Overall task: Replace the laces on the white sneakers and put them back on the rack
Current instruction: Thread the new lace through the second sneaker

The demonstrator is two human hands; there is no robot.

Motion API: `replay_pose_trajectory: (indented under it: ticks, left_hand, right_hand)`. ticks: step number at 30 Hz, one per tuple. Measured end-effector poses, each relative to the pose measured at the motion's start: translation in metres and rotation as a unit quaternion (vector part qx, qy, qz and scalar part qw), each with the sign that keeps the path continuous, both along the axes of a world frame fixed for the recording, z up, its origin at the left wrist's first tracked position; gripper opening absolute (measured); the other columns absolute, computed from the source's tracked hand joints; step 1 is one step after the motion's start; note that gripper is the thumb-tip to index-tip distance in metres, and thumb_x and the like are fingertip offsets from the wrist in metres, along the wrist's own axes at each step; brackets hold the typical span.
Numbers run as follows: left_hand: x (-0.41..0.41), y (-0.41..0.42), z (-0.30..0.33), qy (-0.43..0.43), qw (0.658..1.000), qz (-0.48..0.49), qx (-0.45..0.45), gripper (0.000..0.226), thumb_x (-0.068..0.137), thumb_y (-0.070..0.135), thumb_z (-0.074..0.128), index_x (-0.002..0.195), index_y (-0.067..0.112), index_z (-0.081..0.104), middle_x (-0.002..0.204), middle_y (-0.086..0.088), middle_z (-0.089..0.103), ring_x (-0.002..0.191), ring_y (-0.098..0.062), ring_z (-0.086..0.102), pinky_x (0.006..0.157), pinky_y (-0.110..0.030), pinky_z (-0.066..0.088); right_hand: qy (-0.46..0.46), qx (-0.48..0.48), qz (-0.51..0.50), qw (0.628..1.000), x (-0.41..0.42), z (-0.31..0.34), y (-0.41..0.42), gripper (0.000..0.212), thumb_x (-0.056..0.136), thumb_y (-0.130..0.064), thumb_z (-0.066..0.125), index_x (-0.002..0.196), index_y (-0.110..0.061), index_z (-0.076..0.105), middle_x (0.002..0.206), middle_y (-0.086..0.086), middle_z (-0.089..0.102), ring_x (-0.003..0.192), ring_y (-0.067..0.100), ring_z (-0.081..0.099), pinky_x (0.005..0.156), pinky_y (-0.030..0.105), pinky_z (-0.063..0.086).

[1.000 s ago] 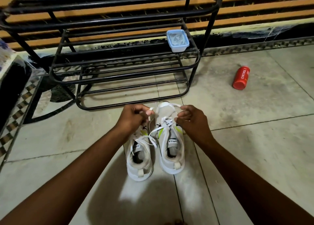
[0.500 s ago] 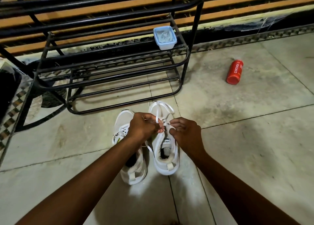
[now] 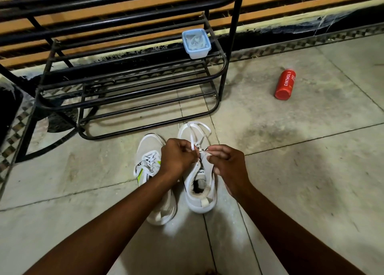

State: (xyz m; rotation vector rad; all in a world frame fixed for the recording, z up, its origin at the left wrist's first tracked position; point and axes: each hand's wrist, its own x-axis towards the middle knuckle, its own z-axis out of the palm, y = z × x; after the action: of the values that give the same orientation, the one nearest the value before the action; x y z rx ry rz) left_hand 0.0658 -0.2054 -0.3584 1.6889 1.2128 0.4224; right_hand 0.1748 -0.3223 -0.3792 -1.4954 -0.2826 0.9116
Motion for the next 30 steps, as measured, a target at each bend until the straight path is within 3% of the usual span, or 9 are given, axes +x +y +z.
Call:
replay_pose_trajectory:
  ticks: [5,8,10,14,17,21,25,28,30]
  left_hand:
    - [-0.0003,-0.0004,-0.0012,-0.004,1.000,0.004,-0.009,0.024,0.078,0.007,0.084,0.064,0.025,0.077,0.066,-0.003,0.075,0.071,-0.025,0.077,0.077,-0.049,0.063]
    - [-0.0028,-0.0001,-0.0010,-0.018,1.000,-0.002,-0.021,0.017,0.079,0.004,0.083,0.068,0.016,0.078,0.070,-0.009,0.075,0.074,-0.030,0.076,0.078,-0.052,0.063]
    - [-0.0049,-0.0005,-0.0006,-0.027,0.999,-0.004,-0.024,0.011,0.080,0.004,0.083,0.073,0.012,0.079,0.072,-0.012,0.075,0.074,-0.030,0.076,0.079,-0.052,0.063]
    - [-0.0045,-0.0003,-0.0041,-0.025,1.000,-0.003,-0.008,0.012,0.080,0.005,0.082,0.071,0.013,0.079,0.070,-0.011,0.074,0.073,-0.029,0.076,0.079,-0.051,0.063]
    - [-0.0029,-0.0027,-0.0065,-0.025,1.000,0.005,0.009,0.014,0.081,0.006,0.080,0.070,0.015,0.079,0.068,-0.007,0.074,0.071,-0.025,0.076,0.077,-0.047,0.064]
    - [-0.0043,-0.0048,-0.0074,-0.026,1.000,0.012,0.009,0.016,0.080,0.002,0.078,0.071,0.015,0.079,0.066,-0.003,0.074,0.068,-0.018,0.075,0.075,-0.040,0.064]
    - [-0.0040,0.0001,-0.0078,-0.017,0.999,-0.026,0.034,0.013,0.082,0.006,0.080,0.071,0.011,0.077,0.066,-0.006,0.073,0.068,-0.020,0.075,0.072,-0.041,0.064]
    - [-0.0022,0.0004,-0.0073,-0.003,0.995,-0.064,0.075,0.017,0.087,0.012,0.079,0.071,0.010,0.076,0.061,-0.002,0.070,0.060,-0.013,0.071,0.064,-0.031,0.059]
    - [-0.0007,-0.0003,-0.0088,0.010,0.991,-0.084,0.107,0.019,0.088,0.016,0.078,0.070,0.011,0.074,0.060,-0.001,0.069,0.062,-0.019,0.071,0.065,-0.032,0.058]
  right_hand:
    - [0.026,0.005,-0.006,1.000,-0.0009,0.0017,0.0000,0.023,0.082,0.005,0.073,0.097,-0.012,0.077,0.091,0.009,0.078,0.076,0.017,0.067,0.058,0.028,0.045]
    - [0.048,0.013,-0.014,0.999,-0.0001,0.0009,-0.0007,0.025,0.082,0.007,0.071,0.098,-0.011,0.077,0.093,0.011,0.078,0.090,0.031,0.073,0.073,0.042,0.053]
    - [0.054,0.015,-0.011,0.998,0.0001,0.0015,-0.0013,0.025,0.083,0.008,0.069,0.099,-0.010,0.077,0.095,0.011,0.078,0.095,0.032,0.074,0.078,0.044,0.055]
    - [0.056,0.020,-0.003,0.998,-0.0005,0.0040,-0.0010,0.027,0.084,0.010,0.067,0.102,-0.008,0.076,0.095,0.010,0.078,0.086,0.018,0.072,0.066,0.030,0.051]
    - [0.062,0.027,-0.007,0.998,0.0004,0.0023,-0.0018,0.027,0.084,0.012,0.067,0.103,-0.006,0.075,0.097,0.011,0.078,0.086,0.019,0.072,0.067,0.030,0.051]
    - [0.061,0.034,-0.007,0.998,-0.0006,0.0015,-0.0023,0.027,0.085,0.012,0.066,0.104,-0.004,0.075,0.098,0.010,0.078,0.082,0.015,0.071,0.057,0.024,0.050]
    - [0.049,0.024,0.004,0.999,0.0005,-0.0015,-0.0002,0.028,0.085,0.009,0.067,0.104,-0.009,0.075,0.101,0.007,0.079,0.099,0.026,0.074,0.080,0.041,0.056]
    - [0.038,0.020,0.022,0.999,0.0026,-0.0018,0.0000,0.028,0.085,0.008,0.068,0.106,-0.010,0.074,0.101,0.006,0.079,0.103,0.027,0.074,0.084,0.043,0.054]
    - [0.036,0.024,0.026,0.999,0.0027,-0.0024,-0.0005,0.025,0.087,0.005,0.070,0.108,-0.008,0.073,0.102,0.007,0.079,0.103,0.026,0.074,0.086,0.043,0.055]
